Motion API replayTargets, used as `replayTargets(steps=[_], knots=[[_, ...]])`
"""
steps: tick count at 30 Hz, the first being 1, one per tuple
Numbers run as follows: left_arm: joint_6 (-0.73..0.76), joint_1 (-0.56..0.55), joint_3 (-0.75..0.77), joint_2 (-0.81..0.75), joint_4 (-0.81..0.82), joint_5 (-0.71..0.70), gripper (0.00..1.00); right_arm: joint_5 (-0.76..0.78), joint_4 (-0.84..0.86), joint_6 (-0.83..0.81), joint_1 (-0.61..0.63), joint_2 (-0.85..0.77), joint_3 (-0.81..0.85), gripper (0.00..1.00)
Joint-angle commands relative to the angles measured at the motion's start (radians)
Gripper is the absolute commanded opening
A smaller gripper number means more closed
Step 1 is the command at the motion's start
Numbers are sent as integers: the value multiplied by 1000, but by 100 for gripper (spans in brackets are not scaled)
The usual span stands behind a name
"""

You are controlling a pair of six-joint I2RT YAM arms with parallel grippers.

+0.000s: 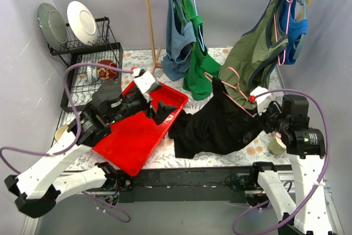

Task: Place the tank top on the hanger

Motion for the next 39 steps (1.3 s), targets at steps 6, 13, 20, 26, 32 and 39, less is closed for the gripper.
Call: replayTargets(steps=[6, 13, 20, 26, 32, 39], knots=[[-167, 1, -217, -271, -29, -67, 98, -2, 217, 186, -6, 298, 391, 1], [-261, 2, -307, -399, -51, -66, 98, -28, 257, 324, -6, 586, 697, 1], [-313, 1, -336, -454, -65, -72, 98, -63, 341, 480, -3, 769, 889, 1], [-351, 1, -368, -483, -49, -94, 98, -23, 418, 560, 6, 893, 990, 1], [-371, 1, -397, -496, -42, -106, 98, 9, 451, 580, 6, 997, 1042, 1], [-379, 1, -405, -499, -39, -124, 98, 4, 455, 571, 7, 1036, 1012, 1]])
